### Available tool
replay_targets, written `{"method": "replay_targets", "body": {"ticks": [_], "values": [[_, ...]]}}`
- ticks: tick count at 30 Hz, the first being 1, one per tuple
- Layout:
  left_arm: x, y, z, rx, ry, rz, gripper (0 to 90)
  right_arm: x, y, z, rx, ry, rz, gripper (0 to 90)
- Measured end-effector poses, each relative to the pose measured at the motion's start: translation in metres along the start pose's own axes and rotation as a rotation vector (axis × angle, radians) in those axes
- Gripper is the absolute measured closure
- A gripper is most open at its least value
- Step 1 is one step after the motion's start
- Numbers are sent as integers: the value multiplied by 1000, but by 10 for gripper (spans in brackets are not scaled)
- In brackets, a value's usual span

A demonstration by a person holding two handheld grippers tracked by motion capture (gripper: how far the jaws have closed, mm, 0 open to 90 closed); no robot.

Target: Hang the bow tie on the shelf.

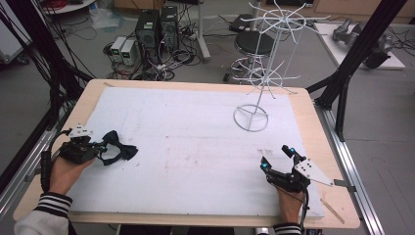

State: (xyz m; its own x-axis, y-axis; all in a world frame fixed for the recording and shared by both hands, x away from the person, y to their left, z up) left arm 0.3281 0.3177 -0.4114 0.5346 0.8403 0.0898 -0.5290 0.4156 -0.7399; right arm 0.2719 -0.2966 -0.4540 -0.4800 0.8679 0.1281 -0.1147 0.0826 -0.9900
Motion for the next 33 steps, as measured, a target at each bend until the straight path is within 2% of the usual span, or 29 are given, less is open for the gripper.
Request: {"method": "replay_targets", "body": {"ticks": [4,5,8,14,20,26,33], "values": [[-6,-6,5,-61,28,-11,867,0,0,0,-1,0,-1,105],[-7,-7,5,-88,40,-1,867,0,0,0,-2,0,-1,105],[-11,-10,6,-129,57,15,869,0,0,0,-6,1,3,105],[-19,-16,6,-173,70,6,869,1,0,0,-4,1,1,106],[-30,-24,6,-219,109,-5,868,1,0,0,-4,1,0,105],[-43,-40,7,-280,154,-6,869,1,0,0,-5,1,4,105],[-59,-60,6,-345,195,-30,869,1,0,0,-3,1,1,105]]}}
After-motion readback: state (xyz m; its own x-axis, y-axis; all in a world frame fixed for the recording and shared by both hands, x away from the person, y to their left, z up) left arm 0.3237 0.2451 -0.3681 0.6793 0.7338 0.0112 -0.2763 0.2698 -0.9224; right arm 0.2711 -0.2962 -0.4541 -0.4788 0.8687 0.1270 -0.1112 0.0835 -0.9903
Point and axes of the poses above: each handheld gripper's, and its own axes: z roughly backward along the jaws, y roughly out of its underside, x roughly to its left, the point moved 1 cm from there along -z, roughly forward along the jaws, and after that the axes turned 5 degrees about -z, right-handed, at the moved point
